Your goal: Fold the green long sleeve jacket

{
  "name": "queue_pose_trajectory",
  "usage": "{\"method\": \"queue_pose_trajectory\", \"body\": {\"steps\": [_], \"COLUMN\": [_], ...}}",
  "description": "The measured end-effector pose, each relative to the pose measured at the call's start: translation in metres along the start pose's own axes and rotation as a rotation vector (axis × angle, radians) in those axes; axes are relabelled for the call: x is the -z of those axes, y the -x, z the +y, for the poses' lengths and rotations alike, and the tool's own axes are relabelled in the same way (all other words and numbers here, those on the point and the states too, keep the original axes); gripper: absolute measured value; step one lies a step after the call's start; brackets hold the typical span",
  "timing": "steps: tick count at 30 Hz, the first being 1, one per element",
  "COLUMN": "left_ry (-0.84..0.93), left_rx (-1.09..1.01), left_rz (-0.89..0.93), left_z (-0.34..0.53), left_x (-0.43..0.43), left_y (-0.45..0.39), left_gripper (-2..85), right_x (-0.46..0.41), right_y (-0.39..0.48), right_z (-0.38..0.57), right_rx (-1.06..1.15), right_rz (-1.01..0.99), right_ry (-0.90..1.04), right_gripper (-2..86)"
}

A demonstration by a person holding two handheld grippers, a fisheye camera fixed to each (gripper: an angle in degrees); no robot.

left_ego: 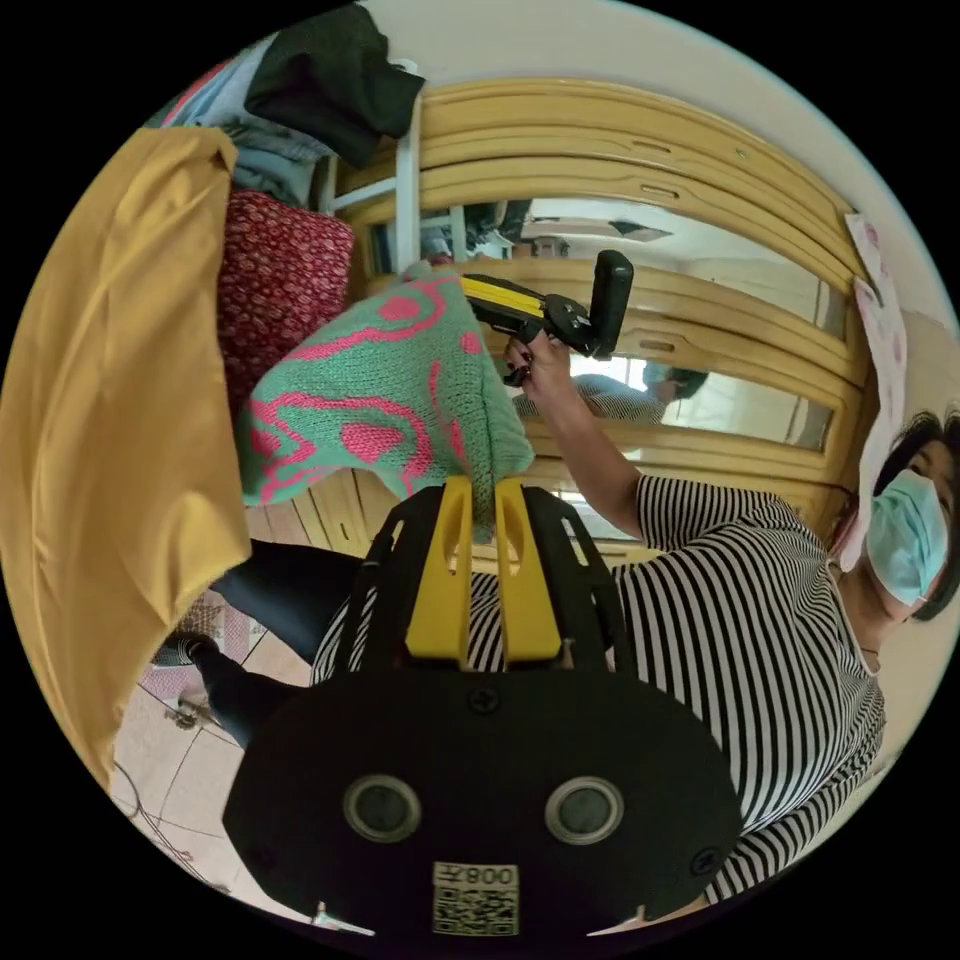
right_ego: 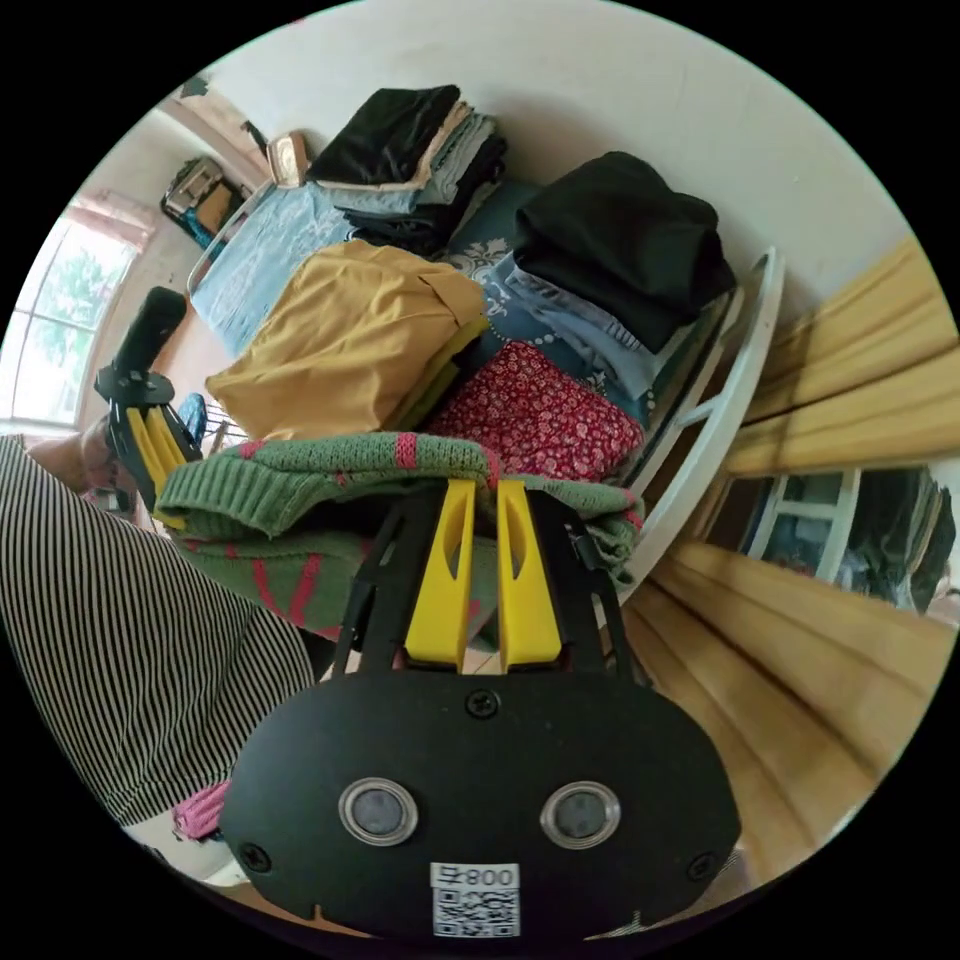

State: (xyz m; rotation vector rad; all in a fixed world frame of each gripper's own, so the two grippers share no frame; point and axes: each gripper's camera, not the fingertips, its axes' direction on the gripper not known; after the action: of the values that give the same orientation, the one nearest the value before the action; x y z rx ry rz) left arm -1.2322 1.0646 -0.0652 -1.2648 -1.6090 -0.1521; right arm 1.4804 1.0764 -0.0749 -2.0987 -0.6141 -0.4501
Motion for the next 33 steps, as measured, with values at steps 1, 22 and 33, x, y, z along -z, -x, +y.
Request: {"method": "queue_pose_trajectory", "body": {"steps": [1, 22, 33], "left_ry": [0.020, -0.570, -1.053], "left_rx": [-0.035, -0.441, -0.677], "left_rz": [0.002, 0.186, -0.017], "left_z": [0.021, 0.600, 0.843], "left_x": [0.004, 0.319, 0.548], "left_y": [-0.008, -0.140, -0.211], "left_gripper": [3.2, 3.3, 3.3], "right_x": [0.023, 0.469, 0.633], "right_y": [0.003, 0.153, 0.202], "right_z": [0.026, 0.298, 0.218], "right_rx": [-0.017, 0.345, 0.705], "right_rz": [0.008, -0.318, -0.565], "right_ry": [-0.017, -0.385, -0.398], "right_gripper": [3.6, 2.3, 2.2]}}
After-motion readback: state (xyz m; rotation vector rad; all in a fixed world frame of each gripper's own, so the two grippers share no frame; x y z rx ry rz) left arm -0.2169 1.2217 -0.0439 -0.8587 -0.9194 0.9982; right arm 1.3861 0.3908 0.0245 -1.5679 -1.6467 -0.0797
